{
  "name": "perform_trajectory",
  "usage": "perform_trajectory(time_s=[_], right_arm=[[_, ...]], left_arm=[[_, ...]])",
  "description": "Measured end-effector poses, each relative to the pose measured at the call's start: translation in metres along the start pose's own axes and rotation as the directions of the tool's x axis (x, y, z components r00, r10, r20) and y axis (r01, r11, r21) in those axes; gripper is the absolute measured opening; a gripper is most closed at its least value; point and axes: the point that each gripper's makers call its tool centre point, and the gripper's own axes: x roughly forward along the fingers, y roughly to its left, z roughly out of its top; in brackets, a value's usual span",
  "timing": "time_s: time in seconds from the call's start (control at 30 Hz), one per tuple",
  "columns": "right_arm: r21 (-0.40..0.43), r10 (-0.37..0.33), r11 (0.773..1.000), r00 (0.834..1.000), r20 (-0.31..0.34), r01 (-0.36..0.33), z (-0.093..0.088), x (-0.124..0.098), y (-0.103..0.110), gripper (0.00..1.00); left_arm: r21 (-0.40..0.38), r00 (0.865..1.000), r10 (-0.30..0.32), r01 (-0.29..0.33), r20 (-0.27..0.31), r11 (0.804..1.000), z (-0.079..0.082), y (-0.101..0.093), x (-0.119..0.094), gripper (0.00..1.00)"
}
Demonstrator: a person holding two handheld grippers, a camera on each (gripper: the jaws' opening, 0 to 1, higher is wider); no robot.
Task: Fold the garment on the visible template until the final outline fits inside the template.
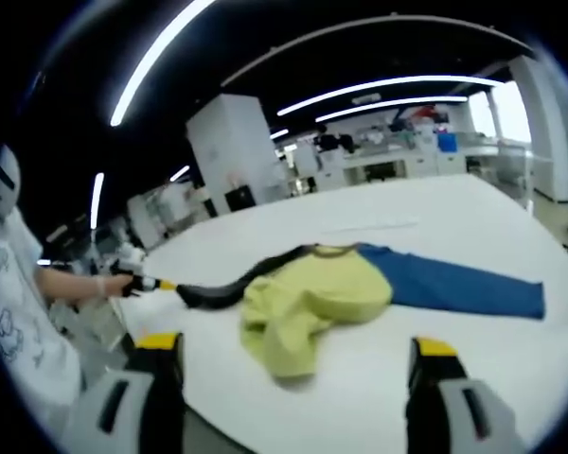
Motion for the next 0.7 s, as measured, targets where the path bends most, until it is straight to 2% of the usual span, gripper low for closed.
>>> perform_trajectory(time_s=[0.07, 0.17, 0.23, 0.33, 0.47, 0.6, 0.7], right_arm=[[0.003, -0.008, 1.000, 1.000, -0.004, 0.008, -0.001, -0.001, 0.000, 0.99], [0.006, -0.017, 1.000, 1.000, -0.011, 0.017, -0.002, -0.001, 0.001, 0.99], [0.009, -0.020, 1.000, 1.000, -0.014, 0.020, -0.003, -0.001, 0.001, 0.99], [0.013, -0.021, 1.000, 1.000, -0.021, 0.022, -0.005, 0.000, 0.000, 0.99], [0.019, -0.024, 1.000, 0.999, -0.031, 0.024, -0.008, 0.002, 0.002, 0.99], [0.014, -0.030, 0.999, 0.999, -0.033, 0.031, -0.008, 0.005, 0.002, 0.99], [0.017, -0.036, 0.999, 0.999, -0.039, 0.036, -0.009, 0.007, 0.001, 0.99]], left_arm=[[-0.018, 1.000, 0.009, -0.009, 0.004, 1.000, 0.004, 0.014, -0.001, 0.00], [-0.029, 1.000, 0.022, -0.022, 0.003, 0.999, 0.007, 0.022, -0.003, 0.00], [-0.024, 0.999, 0.040, -0.040, -0.006, 0.999, 0.014, 0.040, -0.002, 0.00], [-0.036, 0.999, 0.049, -0.049, -0.010, 0.998, 0.023, 0.055, 0.000, 0.00], [-0.018, 0.997, 0.067, -0.067, -0.027, 0.998, 0.032, 0.068, 0.004, 0.00], [-0.002, 0.996, 0.079, -0.079, -0.043, 0.997, 0.043, 0.095, 0.013, 0.00], [0.006, 0.994, 0.091, -0.090, -0.058, 0.996, 0.044, 0.101, 0.015, 0.00]])
